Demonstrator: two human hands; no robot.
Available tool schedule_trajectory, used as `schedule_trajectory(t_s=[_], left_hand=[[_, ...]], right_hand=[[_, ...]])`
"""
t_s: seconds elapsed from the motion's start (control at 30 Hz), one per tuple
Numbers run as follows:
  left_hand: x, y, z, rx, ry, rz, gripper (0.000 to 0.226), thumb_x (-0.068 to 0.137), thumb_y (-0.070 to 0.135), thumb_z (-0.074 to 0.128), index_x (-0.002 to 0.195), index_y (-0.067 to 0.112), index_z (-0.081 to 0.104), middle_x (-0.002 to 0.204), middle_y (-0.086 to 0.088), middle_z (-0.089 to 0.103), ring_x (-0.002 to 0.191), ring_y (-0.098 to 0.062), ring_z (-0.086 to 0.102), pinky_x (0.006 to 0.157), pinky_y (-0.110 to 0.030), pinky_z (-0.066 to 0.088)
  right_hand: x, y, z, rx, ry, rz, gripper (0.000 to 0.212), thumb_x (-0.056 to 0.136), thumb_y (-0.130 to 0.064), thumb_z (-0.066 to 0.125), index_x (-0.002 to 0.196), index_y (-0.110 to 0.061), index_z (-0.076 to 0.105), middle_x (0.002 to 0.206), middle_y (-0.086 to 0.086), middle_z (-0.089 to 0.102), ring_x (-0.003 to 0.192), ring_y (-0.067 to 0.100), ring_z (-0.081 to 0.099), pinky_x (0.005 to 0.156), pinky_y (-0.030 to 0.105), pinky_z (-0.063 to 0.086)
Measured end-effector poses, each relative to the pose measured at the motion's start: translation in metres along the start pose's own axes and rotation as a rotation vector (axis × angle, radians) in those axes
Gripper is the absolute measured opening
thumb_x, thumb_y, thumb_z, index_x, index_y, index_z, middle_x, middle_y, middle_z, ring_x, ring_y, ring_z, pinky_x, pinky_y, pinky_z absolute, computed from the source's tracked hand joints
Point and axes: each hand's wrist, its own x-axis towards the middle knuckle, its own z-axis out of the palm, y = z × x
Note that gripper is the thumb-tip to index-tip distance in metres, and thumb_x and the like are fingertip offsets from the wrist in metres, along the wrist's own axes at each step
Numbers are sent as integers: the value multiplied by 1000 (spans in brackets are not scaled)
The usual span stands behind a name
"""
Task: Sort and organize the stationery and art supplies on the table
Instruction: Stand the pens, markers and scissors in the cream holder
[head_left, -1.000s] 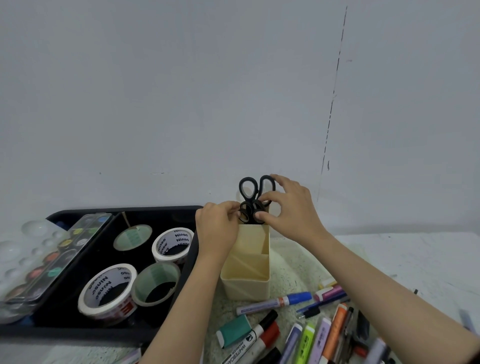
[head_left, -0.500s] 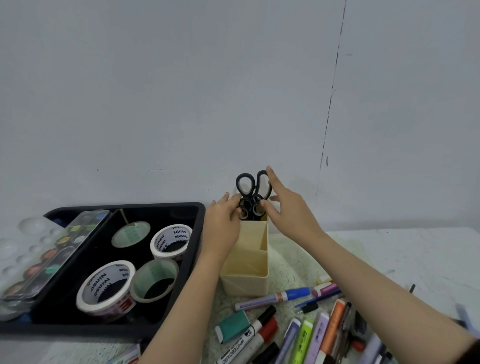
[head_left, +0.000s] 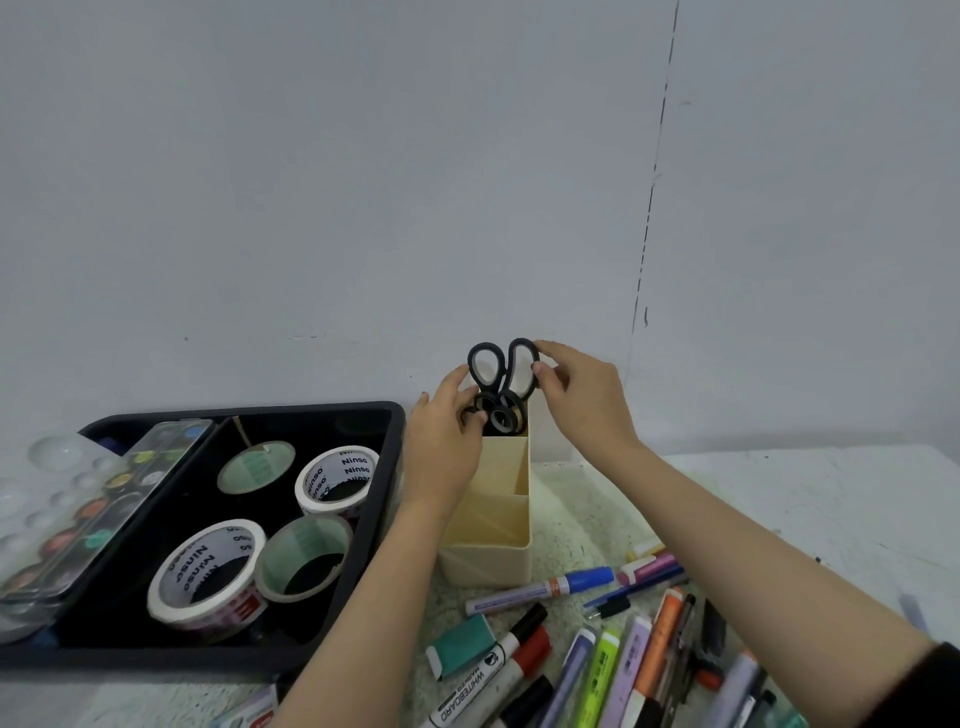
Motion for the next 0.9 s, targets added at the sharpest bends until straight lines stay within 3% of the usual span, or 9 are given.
schedule_trajectory(t_s=[0.07,0.13,0.23,0.37,0.67,0.9], left_hand=[[1,1,0,7,31,-13,51,84,10,67,131,16,51,112,-1,69,110,-17,58,100,-43,43],[0,3,-1,25,59,-17,50,81,16,71,128,16,53,108,1,68,108,-15,59,99,-41,42],[-2,5,-2,53,87,9,45,79,21,74,121,14,58,95,5,68,101,-16,59,97,-43,41],[-2,3,-2,47,96,6,40,78,22,75,115,14,62,95,5,69,101,-16,59,97,-45,41],[-4,-3,-3,102,122,104,19,78,14,72,97,15,70,90,5,70,95,-16,60,91,-47,44],[-8,2,-8,112,105,47,31,80,19,72,110,13,66,108,2,67,111,-17,50,99,-39,39]], right_hand=[[0,-2,1,8,6,47,28,95,-26,53,121,-19,62,81,-2,67,79,10,59,83,31,49],[-3,-3,3,29,-7,87,34,92,-37,56,122,-23,58,83,-7,65,83,11,60,83,31,49],[-10,0,3,11,-38,84,50,82,-49,64,124,-27,49,85,-12,64,82,10,60,89,35,45],[-14,6,3,-40,-88,83,61,78,-47,69,130,-27,43,93,-11,59,76,3,52,97,42,41],[-16,-1,8,-80,-99,95,51,88,-39,61,131,-19,42,96,-3,64,79,9,50,97,43,40],[-24,8,-4,-91,-180,83,50,89,-43,58,131,-22,42,103,-6,56,84,14,59,89,38,46]])
